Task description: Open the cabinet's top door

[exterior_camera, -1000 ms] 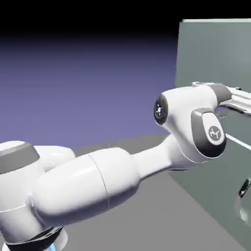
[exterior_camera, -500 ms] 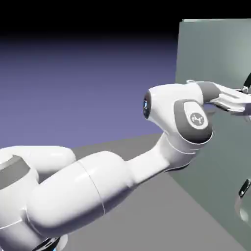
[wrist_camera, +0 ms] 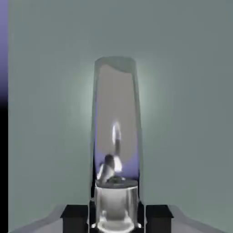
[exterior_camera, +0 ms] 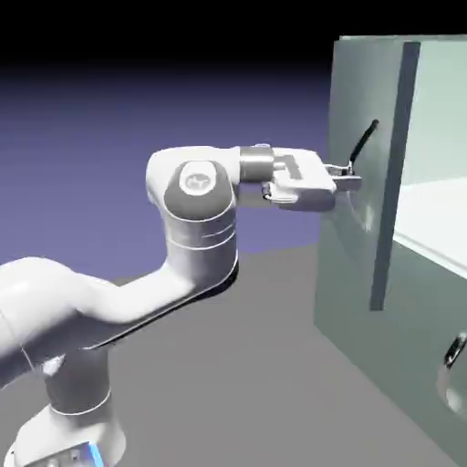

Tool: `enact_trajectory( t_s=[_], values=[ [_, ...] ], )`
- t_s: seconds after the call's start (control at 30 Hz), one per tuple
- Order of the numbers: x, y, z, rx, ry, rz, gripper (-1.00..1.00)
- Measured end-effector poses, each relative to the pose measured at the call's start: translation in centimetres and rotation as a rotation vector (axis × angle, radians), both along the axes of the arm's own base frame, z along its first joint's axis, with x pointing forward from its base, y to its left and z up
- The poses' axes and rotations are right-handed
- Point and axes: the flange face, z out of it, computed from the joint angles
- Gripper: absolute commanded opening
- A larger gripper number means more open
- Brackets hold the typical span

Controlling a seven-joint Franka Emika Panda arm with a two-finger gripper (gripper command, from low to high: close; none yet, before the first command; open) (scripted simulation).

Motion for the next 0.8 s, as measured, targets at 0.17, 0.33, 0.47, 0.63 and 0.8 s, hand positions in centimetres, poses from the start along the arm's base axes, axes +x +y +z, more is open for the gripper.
enact_trajectory(
  t_s=[0.17,0.33,0.47,0.63,0.8],
  values=[
    [-3.4,3.9,0.0,0.0,0.0,-0.105,-1.0],
    [-5.9,7.2,0.0,0.0,0.0,-0.189,-1.0],
    [-7.4,9.7,0.0,0.0,0.0,-0.246,-1.0],
    [-9.0,12.6,0.0,-0.001,0.0,-0.314,-1.0],
    [-10.4,15.6,0.0,-0.001,0.0,-0.381,-1.0]
  ],
)
